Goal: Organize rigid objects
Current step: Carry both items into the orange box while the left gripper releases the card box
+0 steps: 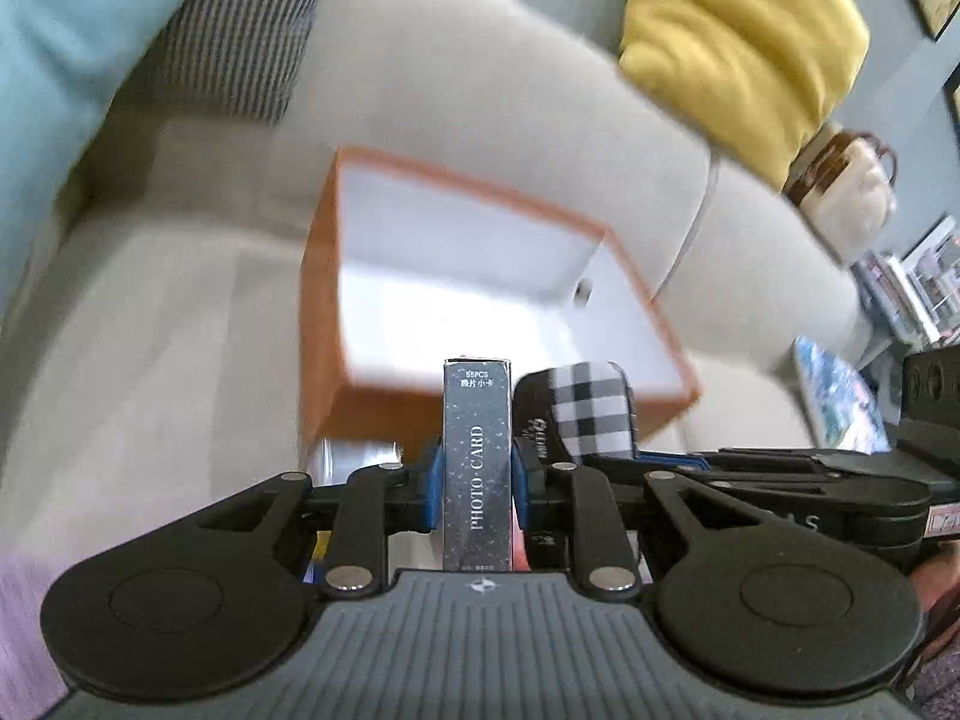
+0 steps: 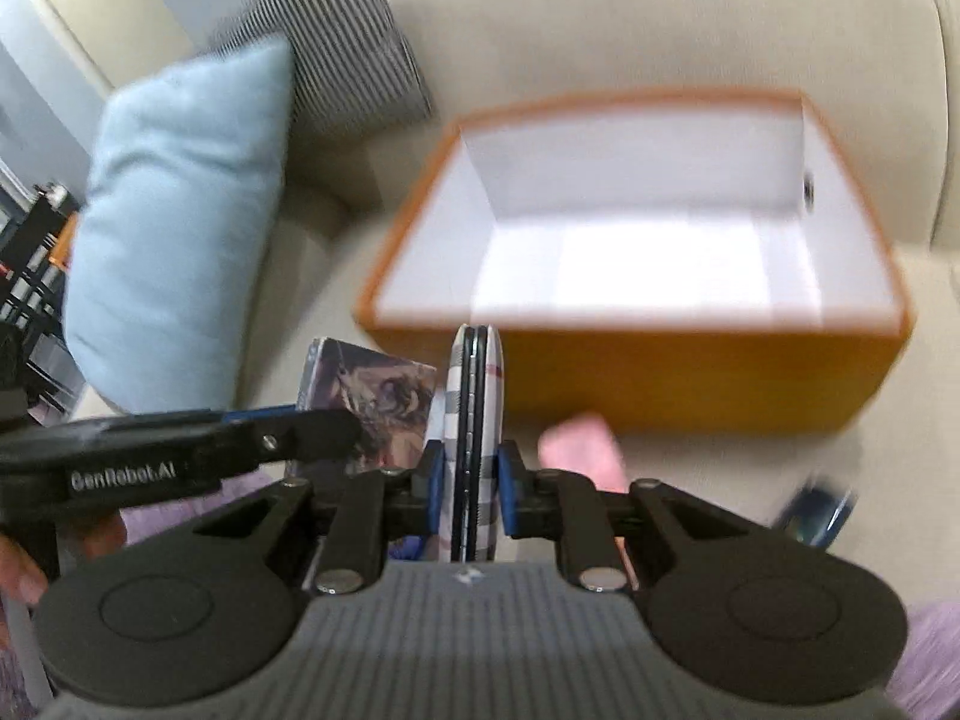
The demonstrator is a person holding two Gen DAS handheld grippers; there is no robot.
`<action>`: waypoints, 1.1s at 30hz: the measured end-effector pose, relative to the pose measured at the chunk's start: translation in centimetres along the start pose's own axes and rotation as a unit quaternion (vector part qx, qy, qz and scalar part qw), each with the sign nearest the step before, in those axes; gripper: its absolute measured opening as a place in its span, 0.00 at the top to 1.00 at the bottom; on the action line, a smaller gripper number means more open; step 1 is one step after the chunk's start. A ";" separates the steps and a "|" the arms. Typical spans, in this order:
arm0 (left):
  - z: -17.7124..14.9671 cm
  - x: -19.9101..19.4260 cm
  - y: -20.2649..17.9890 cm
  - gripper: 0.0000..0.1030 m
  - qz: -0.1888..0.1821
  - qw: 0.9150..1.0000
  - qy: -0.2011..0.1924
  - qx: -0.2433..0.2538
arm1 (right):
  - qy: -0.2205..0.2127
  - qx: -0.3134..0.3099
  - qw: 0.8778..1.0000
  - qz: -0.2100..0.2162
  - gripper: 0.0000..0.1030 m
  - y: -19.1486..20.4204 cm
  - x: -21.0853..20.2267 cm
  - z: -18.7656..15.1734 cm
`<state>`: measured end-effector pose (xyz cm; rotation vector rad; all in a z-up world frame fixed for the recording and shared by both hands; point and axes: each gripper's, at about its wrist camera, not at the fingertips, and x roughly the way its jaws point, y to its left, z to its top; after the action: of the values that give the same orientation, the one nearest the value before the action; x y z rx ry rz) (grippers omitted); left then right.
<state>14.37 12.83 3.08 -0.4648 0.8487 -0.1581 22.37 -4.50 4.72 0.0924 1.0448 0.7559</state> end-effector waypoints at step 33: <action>12.0 26.4 0.4 0.73 0.162 0.965 0.191 0.083 | 0.077 0.129 0.989 -0.001 0.82 -11.8 17.0 12.0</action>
<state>40.71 8.85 -8.36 -0.1321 1.2678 -0.0145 42.92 0.17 -6.56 0.2573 1.2877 0.6304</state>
